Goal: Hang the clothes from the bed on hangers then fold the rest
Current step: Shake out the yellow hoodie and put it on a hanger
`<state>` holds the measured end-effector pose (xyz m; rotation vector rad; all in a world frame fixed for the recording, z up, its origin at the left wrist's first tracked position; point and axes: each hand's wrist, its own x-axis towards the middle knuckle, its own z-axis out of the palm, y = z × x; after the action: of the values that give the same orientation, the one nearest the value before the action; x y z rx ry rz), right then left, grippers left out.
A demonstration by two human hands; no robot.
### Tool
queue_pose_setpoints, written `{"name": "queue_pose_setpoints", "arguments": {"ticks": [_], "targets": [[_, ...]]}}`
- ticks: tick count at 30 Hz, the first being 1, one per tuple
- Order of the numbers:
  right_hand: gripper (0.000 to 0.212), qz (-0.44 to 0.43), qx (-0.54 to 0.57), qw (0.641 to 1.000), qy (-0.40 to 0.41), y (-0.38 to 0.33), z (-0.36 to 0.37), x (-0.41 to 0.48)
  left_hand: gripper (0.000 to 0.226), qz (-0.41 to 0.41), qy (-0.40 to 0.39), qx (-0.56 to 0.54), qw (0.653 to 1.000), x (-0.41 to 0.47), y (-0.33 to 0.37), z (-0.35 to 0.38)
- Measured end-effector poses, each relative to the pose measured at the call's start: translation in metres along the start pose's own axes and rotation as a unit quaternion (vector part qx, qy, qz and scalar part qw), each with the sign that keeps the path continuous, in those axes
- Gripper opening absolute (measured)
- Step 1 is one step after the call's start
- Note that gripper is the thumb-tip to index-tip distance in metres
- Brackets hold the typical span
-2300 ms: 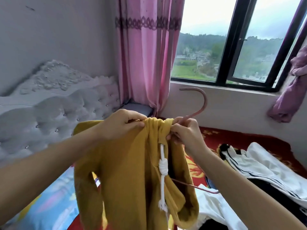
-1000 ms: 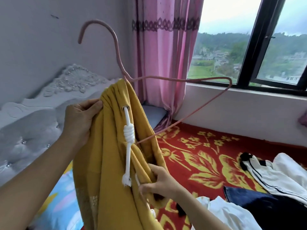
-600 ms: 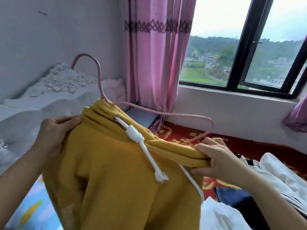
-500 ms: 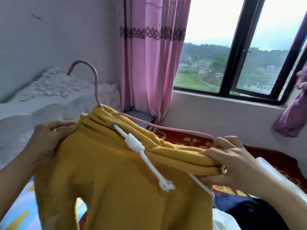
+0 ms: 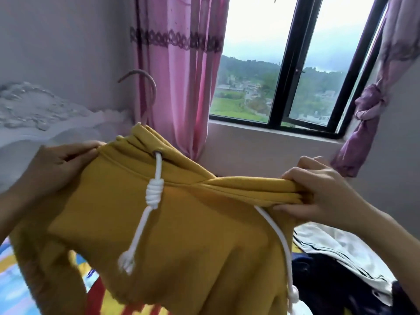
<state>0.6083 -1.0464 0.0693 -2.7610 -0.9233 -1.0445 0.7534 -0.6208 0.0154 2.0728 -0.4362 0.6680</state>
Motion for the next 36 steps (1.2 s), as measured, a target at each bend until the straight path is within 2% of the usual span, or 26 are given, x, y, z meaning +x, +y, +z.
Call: {"name": "queue_pose_setpoints", "arguments": {"ticks": [2,3,5,6,8,10,12,13,16,18,20,23,24,28,31,32,33,34,35,36], "targets": [[0.037,0.058,0.094,0.994,-0.012,-0.004,0.01,0.016,0.013,0.066,0.01,0.024,0.998,-0.003,0.029,0.016],[0.029,0.079,0.137,0.987,-0.021,-0.008,0.018,0.025,0.013,0.114,-0.014,0.039,0.993,-0.006,0.049,0.027],[0.029,0.084,0.19,0.976,-0.062,-0.017,0.035,0.043,0.02,0.218,-0.048,0.045,0.974,-0.014,0.083,0.044],[0.033,0.079,0.204,0.972,-0.086,-0.02,0.043,0.047,0.019,0.236,-0.047,0.045,0.969,-0.015,0.092,0.047],[0.044,0.103,0.259,0.955,-0.101,-0.014,0.05,0.05,0.013,0.212,-0.018,0.034,0.976,-0.012,0.096,0.044],[0.052,0.156,0.343,0.921,-0.099,-0.008,0.045,0.055,0.022,0.154,0.025,-0.001,0.988,-0.012,0.091,0.035],[0.07,0.178,0.399,0.892,-0.115,-0.001,0.046,0.064,0.028,0.123,0.039,-0.012,0.992,-0.013,0.091,0.032],[0.069,0.177,0.396,0.889,-0.149,-0.002,0.046,0.07,0.03,0.112,0.028,-0.01,0.993,-0.012,0.092,0.034],[0.032,0.114,0.346,0.899,-0.242,-0.009,0.053,0.085,0.032,0.086,0.006,-0.006,0.996,-0.011,0.095,0.038],[0.017,0.086,0.33,0.898,-0.279,-0.01,0.056,0.088,0.033,0.076,0.006,-0.01,0.997,-0.013,0.091,0.037],[0.016,0.071,0.293,0.898,-0.321,-0.004,0.057,0.086,0.033,0.067,0.014,-0.004,0.998,-0.017,0.085,0.03],[0.016,0.065,0.192,0.905,-0.374,0.012,0.056,0.077,0.033,0.037,0.069,0.007,0.997,-0.024,0.061,0.007],[0.018,0.077,0.207,0.898,-0.38,0.017,0.055,0.073,0.033,0.026,0.08,0.006,0.996,-0.026,0.054,0.001],[0.042,0.156,0.324,0.881,-0.308,0.011,0.059,0.069,0.024,0.009,0.08,0.008,0.997,-0.034,0.045,0.001],[0.043,0.231,0.428,0.843,-0.232,0.002,0.062,0.073,0.021,0.01,0.099,-0.017,0.995,-0.036,0.048,-0.001],[0.045,0.248,0.444,0.836,-0.206,0.002,0.062,0.075,0.023,0.012,0.081,-0.031,0.996,-0.035,0.048,-0.005],[0.049,0.265,0.449,0.834,-0.179,0.001,0.062,0.076,0.022,0.009,0.037,-0.051,0.998,-0.036,0.047,-0.012],[0.051,0.273,0.452,0.837,-0.145,0.001,0.063,0.077,0.012,-0.003,-0.039,-0.082,0.996,-0.037,0.046,-0.017],[0.049,0.276,0.461,0.837,-0.11,-0.002,0.065,0.077,0.013,-0.027,-0.139,-0.107,0.984,-0.038,0.046,-0.024],[0.041,0.276,0.472,0.834,-0.076,-0.004,0.068,0.077,0.033,-0.049,-0.228,-0.101,0.967,-0.038,0.043,-0.027]]}}
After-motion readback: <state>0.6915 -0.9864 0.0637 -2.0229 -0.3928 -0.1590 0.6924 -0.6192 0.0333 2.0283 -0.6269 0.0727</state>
